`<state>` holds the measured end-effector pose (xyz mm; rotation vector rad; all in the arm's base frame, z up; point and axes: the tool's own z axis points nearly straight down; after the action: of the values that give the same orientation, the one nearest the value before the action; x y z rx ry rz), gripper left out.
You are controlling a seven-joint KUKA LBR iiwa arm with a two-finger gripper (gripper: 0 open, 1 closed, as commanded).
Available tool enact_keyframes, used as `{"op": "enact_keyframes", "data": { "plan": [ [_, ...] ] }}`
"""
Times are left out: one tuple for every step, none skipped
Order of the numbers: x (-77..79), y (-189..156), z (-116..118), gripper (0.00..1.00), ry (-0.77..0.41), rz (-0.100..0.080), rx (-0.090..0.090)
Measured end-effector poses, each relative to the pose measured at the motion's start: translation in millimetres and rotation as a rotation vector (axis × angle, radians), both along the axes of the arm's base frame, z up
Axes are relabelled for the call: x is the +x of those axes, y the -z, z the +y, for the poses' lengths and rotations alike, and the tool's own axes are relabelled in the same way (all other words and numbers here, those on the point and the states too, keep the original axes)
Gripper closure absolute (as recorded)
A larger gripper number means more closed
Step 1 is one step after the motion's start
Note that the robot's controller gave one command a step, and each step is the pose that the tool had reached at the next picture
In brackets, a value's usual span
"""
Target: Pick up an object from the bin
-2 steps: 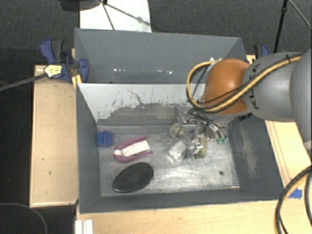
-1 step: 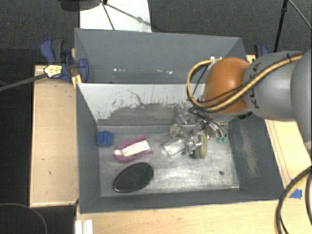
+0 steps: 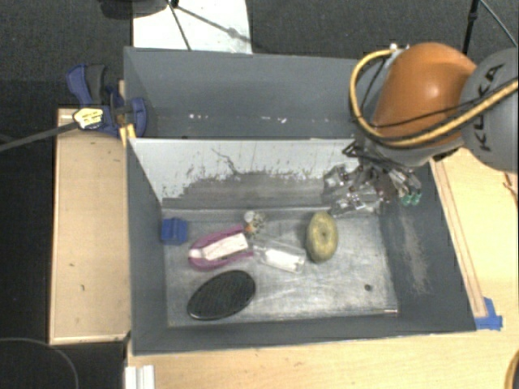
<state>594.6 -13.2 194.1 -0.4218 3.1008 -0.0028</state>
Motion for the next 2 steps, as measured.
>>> {"op": "enact_keyframes", "data": {
  "plan": [
    [-1.7, 5.2, 0.8, 0.00, 0.001, 0.009, 0.001],
    [-17.2, 126.3, 8.6, 0.00, -0.135, 0.012, 0.000]
  ]
}}
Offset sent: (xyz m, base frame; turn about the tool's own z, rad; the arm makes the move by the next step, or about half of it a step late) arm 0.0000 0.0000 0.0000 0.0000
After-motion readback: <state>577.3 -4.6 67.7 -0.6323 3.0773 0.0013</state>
